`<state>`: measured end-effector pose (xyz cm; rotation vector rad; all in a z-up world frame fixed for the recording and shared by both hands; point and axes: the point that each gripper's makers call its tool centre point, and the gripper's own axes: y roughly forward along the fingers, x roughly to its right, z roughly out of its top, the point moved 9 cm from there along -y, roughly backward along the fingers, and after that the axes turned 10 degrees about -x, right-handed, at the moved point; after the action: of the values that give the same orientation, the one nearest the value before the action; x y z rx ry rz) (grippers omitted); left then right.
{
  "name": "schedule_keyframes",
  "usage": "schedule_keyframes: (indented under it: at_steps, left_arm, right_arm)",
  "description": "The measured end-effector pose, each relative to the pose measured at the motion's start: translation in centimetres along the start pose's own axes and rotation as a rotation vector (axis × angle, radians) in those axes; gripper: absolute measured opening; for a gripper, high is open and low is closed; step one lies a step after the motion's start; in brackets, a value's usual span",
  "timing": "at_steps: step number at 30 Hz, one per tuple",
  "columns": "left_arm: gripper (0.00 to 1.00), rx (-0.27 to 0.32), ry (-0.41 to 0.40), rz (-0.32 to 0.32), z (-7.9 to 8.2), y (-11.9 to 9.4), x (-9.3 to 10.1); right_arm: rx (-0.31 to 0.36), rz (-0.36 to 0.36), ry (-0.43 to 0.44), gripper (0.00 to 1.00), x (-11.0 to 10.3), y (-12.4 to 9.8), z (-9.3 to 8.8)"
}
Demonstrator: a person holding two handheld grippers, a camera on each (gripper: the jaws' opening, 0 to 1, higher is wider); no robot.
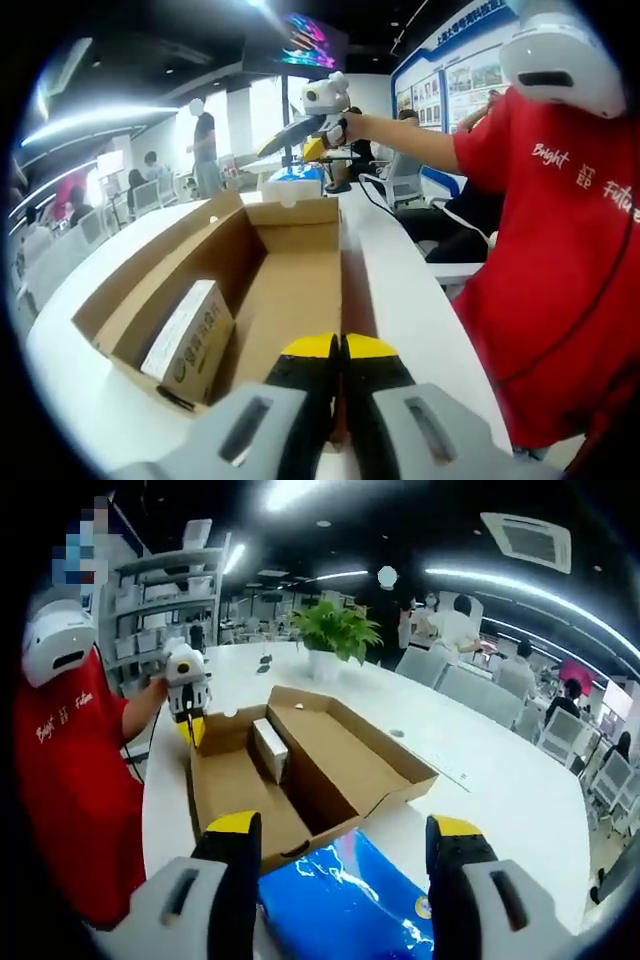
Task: Operate the shoe box by opening the lid, removing the specified soft item, and placing it in the target area until the item is outside and the box remains undamaged.
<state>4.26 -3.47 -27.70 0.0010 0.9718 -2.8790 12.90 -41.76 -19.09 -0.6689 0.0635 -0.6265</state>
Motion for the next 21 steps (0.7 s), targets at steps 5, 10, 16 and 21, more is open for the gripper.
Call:
schedule_keyframes:
  at_steps: [5, 10, 16, 21]
  left_arm:
    - [0.01, 0.000, -0.004, 0.003, 0.1, 0.1, 0.2]
    - [0.01, -0.001, -0.009, 0.005, 0.2, 0.1, 0.3]
    - [0.01, 0.002, -0.007, 0.001, 0.3, 0.1, 0.4]
    - [0.01, 0.000, -0.009, 0.000, 0.3, 0.0, 0.4]
  right_arm:
    - [0.044, -0.024, 0.002, 0.66, -0.3, 0.0, 0.6]
    - [0.087, -0.078, 0.034, 0.55, -0.6, -0.1, 1.2]
    - [0.105, -0.109, 0.046, 0.53, -0.7, 0.4, 2.0]
    - [0.124, -0.137, 0.051, 0.55, -1.1, 0.1, 2.7]
